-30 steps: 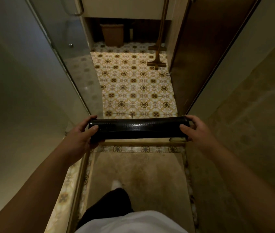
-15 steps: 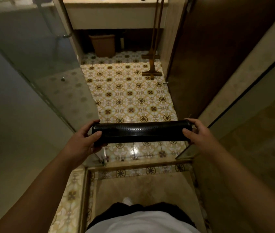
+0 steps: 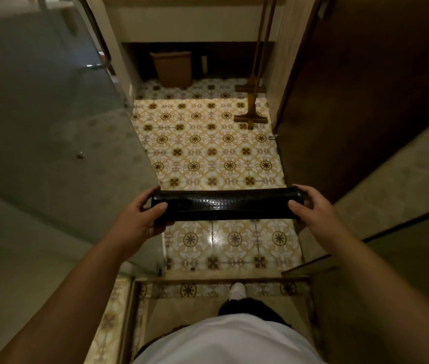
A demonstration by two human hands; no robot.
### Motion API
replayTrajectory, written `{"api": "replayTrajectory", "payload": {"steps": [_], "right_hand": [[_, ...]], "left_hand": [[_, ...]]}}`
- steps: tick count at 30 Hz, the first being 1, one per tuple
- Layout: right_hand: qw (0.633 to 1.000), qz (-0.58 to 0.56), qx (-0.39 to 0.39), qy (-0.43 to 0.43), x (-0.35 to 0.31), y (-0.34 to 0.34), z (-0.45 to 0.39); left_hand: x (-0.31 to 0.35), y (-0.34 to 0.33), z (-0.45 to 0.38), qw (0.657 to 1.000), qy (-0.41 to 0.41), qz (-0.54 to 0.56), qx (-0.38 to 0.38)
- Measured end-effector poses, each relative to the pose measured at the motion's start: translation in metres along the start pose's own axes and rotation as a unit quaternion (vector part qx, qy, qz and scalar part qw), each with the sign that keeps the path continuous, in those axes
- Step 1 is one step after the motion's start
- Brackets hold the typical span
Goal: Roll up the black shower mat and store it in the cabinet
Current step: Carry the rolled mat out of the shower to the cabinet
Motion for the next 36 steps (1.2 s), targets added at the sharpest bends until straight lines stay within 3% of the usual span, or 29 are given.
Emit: {"api": "replayTrajectory", "payload": {"steps": [8,18,28,36], "right_hand": [[0.999,-0.008,-0.030,-0.007,-0.024,0.012,-0.088],[0.999,0.042,-0.019,0.010,-0.054,0.010,-0.187],[0.999,0.043,0.021,0.001,-0.094,-0.037,-0.345],[0.999,0.004,0.014,-0.029,-0.127,-0.079,-0.448]], "left_hand": [[0.029,-0.031,-0.063,0.999,-0.003,0.036,0.037],[0.075,-0.039,-0.168,1.000,-0.002,-0.008,0.027],[0.162,-0.015,-0.346,0.997,-0.040,-0.060,0.016],[0.234,0.008,-0.438,0.994,-0.039,-0.097,0.019]]}}
Point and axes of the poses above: each hand's wrist, its own z-axis away from the middle knuckle, its own y-axis out of the back of the hand, x = y × z, the point moved 7 cm from there along -z, towards the middle knuckle, and after that the axes turned 2 degrees about x, right-handed, at the moved point
